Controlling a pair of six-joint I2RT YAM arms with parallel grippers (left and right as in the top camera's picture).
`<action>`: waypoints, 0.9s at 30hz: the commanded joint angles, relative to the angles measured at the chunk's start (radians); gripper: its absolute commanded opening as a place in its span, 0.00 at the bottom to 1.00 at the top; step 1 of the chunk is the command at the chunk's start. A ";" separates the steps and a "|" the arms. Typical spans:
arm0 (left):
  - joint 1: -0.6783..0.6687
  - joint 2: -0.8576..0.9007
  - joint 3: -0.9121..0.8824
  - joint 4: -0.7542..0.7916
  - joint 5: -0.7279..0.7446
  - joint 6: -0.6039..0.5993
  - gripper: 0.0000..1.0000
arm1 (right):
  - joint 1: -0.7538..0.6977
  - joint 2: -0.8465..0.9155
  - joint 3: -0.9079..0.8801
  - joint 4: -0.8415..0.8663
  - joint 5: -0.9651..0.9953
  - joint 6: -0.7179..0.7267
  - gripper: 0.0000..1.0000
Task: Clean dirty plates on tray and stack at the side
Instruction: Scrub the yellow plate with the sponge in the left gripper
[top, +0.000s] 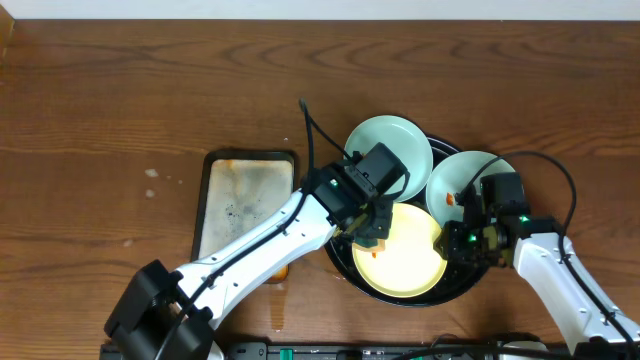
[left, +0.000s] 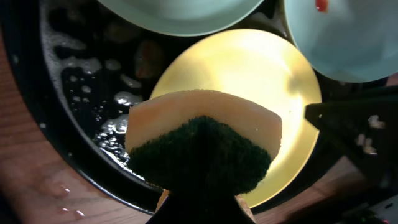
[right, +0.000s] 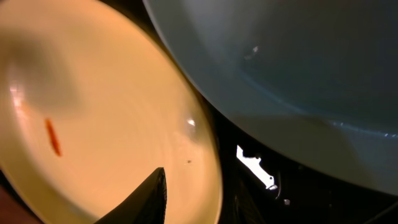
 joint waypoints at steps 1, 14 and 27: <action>-0.020 0.019 -0.007 0.011 -0.021 -0.024 0.08 | 0.018 0.002 -0.020 0.012 0.053 0.029 0.32; -0.042 0.096 -0.006 0.053 -0.021 -0.023 0.07 | 0.018 0.002 -0.050 0.088 0.068 0.070 0.20; -0.048 0.100 -0.006 0.060 0.009 -0.031 0.08 | 0.018 0.003 -0.085 0.142 0.068 0.160 0.11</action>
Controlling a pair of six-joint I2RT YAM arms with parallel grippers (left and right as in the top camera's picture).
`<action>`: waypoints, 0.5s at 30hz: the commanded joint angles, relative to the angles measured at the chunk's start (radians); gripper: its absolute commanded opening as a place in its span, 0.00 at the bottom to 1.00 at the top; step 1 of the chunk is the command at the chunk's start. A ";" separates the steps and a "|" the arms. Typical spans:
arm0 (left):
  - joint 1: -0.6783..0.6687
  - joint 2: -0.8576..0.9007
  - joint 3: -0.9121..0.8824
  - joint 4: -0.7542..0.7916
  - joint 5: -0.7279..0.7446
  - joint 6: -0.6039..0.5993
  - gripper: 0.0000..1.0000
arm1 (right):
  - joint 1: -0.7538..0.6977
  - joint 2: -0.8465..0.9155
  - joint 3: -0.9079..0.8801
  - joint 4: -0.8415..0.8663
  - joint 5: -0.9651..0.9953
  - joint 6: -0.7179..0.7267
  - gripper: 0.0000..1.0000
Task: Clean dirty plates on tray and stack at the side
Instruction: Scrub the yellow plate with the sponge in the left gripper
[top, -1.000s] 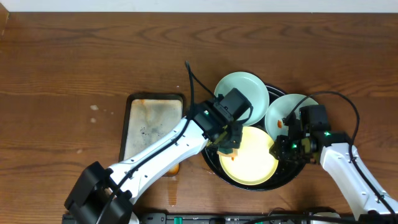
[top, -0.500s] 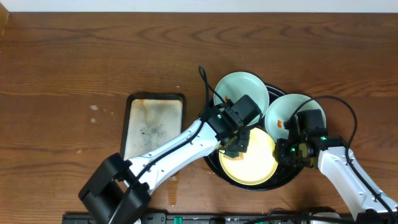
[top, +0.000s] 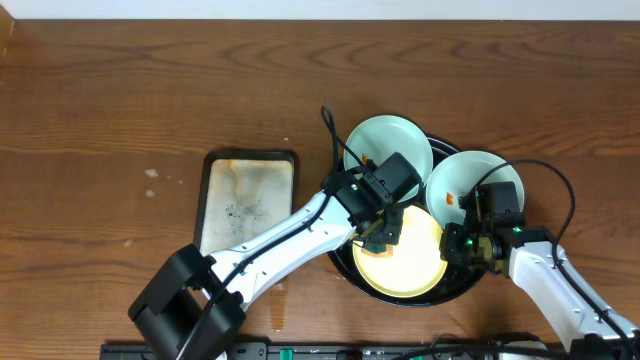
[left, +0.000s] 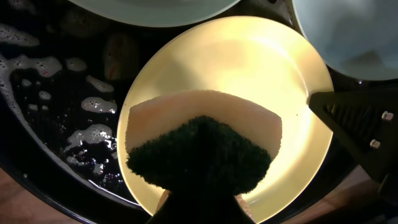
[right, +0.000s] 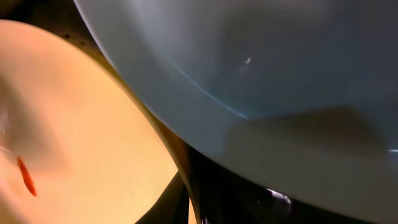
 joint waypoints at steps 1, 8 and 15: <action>-0.011 0.009 -0.006 0.006 0.010 -0.017 0.08 | 0.009 0.003 -0.007 0.002 0.011 0.036 0.11; -0.035 0.037 -0.006 0.024 0.002 -0.047 0.08 | 0.009 0.005 -0.019 0.005 0.048 0.047 0.15; -0.054 0.146 -0.006 0.079 0.043 -0.064 0.08 | 0.009 0.005 -0.019 0.010 0.048 0.048 0.16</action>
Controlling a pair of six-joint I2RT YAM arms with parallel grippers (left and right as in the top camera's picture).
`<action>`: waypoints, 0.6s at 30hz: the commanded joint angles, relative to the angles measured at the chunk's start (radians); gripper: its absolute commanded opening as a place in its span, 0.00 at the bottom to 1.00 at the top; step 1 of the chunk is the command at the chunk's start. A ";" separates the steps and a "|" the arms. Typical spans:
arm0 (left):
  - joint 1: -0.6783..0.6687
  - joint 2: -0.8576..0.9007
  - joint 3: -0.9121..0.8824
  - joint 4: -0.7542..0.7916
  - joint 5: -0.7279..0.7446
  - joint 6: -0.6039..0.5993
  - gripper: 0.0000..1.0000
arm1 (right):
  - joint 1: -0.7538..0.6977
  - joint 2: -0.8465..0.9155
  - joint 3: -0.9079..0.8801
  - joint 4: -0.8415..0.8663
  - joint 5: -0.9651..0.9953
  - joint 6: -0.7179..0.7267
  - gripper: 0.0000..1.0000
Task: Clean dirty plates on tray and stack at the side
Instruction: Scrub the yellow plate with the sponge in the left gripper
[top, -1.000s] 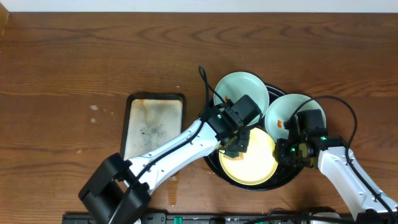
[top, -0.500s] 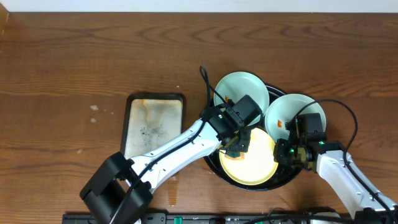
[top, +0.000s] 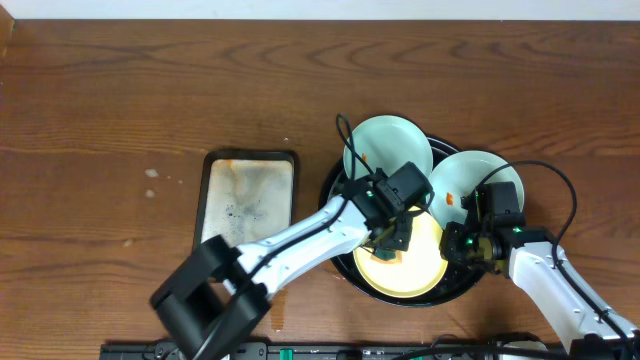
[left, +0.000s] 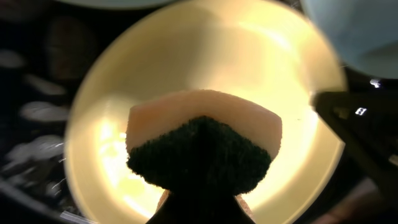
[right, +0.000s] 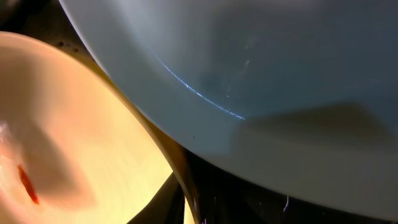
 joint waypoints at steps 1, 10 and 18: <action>-0.010 0.072 -0.006 0.024 0.036 -0.021 0.08 | 0.009 0.005 -0.017 0.005 0.034 0.013 0.16; 0.004 0.141 -0.006 0.053 0.103 -0.017 0.08 | 0.009 0.005 -0.017 0.008 0.034 0.031 0.14; 0.085 0.203 -0.006 -0.057 0.090 -0.074 0.08 | 0.009 0.005 -0.017 0.009 0.034 0.031 0.11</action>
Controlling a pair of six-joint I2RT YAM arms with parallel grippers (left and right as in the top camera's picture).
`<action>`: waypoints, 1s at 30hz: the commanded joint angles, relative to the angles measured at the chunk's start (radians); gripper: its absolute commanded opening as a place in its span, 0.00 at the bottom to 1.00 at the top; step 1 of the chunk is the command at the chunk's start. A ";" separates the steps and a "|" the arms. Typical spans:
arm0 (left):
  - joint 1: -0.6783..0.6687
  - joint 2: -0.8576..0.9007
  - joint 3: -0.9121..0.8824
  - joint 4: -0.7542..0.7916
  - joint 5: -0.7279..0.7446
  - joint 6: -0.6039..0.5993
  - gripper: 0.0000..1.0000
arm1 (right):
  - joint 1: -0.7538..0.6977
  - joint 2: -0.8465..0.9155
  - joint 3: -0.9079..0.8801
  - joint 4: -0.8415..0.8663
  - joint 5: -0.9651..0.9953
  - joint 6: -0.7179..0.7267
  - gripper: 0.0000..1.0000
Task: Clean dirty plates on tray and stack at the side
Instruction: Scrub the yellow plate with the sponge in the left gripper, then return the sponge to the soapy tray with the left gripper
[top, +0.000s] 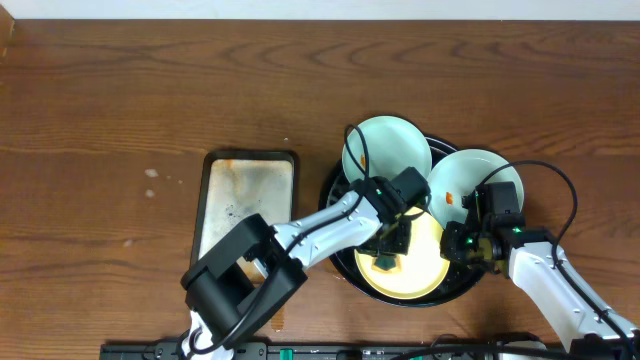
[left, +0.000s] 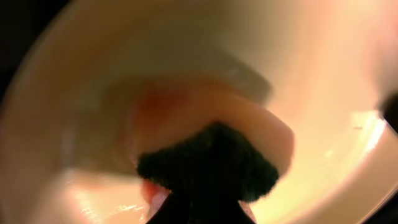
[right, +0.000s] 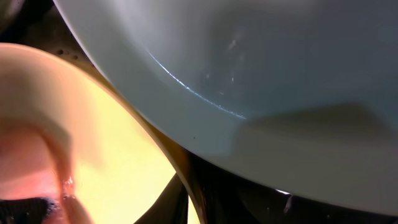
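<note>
A yellow plate (top: 420, 262) lies in the round black tray (top: 338, 250). My left gripper (top: 388, 252) is shut on a yellow sponge (left: 211, 134) with a dark green scouring side, pressed onto the plate's left half; in the left wrist view the left gripper (left: 202, 202) and the sponge fill the frame. My right gripper (top: 455, 245) is shut on the plate's right rim, and in the right wrist view the rim passes between the right gripper's (right: 194, 202) fingers. Two pale green plates (top: 388, 145) (top: 475, 178) lean on the tray's far side; the right one bears a red smear (top: 452, 198).
A stained rectangular baking tray (top: 245, 200) lies on the wooden table left of the black tray. The left arm's cable (top: 355, 150) loops over the far green plate. The right green plate (right: 261, 68) overhangs the right gripper.
The left gripper has dropped with the sponge from just above the yellow plate onto its surface, where the sponge now covers the red streak. The right gripper has kept its hold on the rim.
First the sponge hung over the yellow plate's left rim while the right gripper stood at the right rim. Then the right fingers held the rim and the sponge was over the plate. It came closer, and now presses on the plate.
</note>
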 joint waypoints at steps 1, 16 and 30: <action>0.073 0.069 -0.010 -0.079 -0.018 -0.062 0.08 | 0.008 0.005 -0.015 0.000 0.029 0.016 0.11; 0.134 0.026 0.089 -0.272 -0.136 -0.012 0.07 | 0.008 0.005 -0.015 0.000 0.029 0.017 0.08; 0.166 -0.288 0.120 -0.436 -0.378 -0.016 0.08 | 0.008 -0.002 0.005 -0.032 0.032 0.001 0.01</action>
